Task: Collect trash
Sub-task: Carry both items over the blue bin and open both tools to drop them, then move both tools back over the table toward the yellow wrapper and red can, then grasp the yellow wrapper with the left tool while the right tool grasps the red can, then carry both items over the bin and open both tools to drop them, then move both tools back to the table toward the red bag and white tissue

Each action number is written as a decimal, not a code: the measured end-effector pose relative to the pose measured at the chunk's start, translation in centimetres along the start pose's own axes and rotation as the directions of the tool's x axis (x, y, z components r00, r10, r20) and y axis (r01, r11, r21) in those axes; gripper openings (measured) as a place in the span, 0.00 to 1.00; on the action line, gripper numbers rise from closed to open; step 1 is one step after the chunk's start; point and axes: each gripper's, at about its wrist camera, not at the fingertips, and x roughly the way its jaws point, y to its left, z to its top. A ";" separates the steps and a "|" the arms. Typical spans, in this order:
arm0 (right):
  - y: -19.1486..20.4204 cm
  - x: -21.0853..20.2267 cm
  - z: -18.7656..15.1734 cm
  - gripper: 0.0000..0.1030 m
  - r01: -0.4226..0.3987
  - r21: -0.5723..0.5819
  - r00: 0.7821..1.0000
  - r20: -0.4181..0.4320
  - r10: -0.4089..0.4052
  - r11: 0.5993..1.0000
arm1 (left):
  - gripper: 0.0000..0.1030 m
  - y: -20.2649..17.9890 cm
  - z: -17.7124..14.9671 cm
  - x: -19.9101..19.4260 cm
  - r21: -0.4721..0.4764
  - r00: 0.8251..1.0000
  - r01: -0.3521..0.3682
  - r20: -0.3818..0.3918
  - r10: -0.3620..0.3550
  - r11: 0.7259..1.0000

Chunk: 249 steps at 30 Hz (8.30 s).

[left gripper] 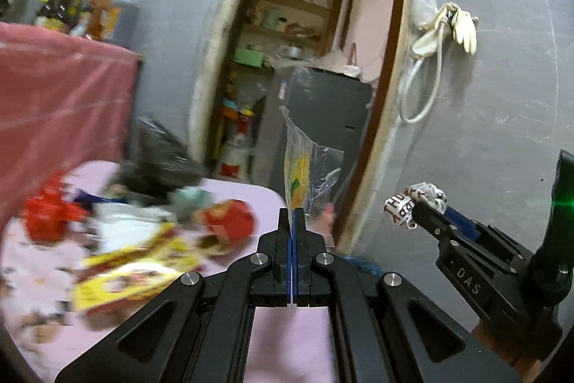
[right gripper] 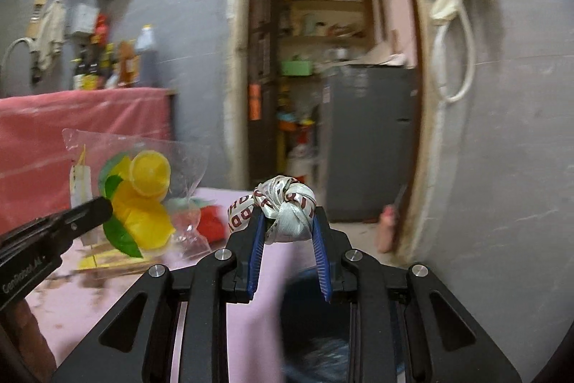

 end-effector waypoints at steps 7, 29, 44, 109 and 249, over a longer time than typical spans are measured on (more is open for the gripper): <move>-5.5 3.5 -2.7 0.23 0.080 0.065 0.995 -0.069 -0.076 0.995 | 0.00 -2.6 -0.9 7.9 -0.039 0.985 0.013 -0.170 -0.019 0.999; -9.0 8.0 -8.6 0.31 0.092 0.115 0.940 -0.337 -0.048 0.989 | 0.12 -4.2 -5.3 14.7 -0.002 0.911 0.027 -0.412 -0.025 1.000; -7.3 3.9 -3.6 0.72 0.088 0.098 0.990 -0.121 -0.076 0.991 | 0.58 -1.4 -1.2 8.4 -0.005 0.980 -0.057 -0.189 0.055 0.998; 12.3 13.6 -2.7 0.34 -0.218 -0.025 0.918 -0.344 0.196 0.976 | 0.28 19.4 -2.1 2.6 -0.027 0.864 -0.028 -0.503 0.010 0.999; 17.1 10.0 0.6 1.00 -0.325 -0.005 0.926 -0.202 0.318 0.946 | 0.98 24.3 0.6 -4.9 -0.052 0.890 -0.441 -0.153 0.429 0.896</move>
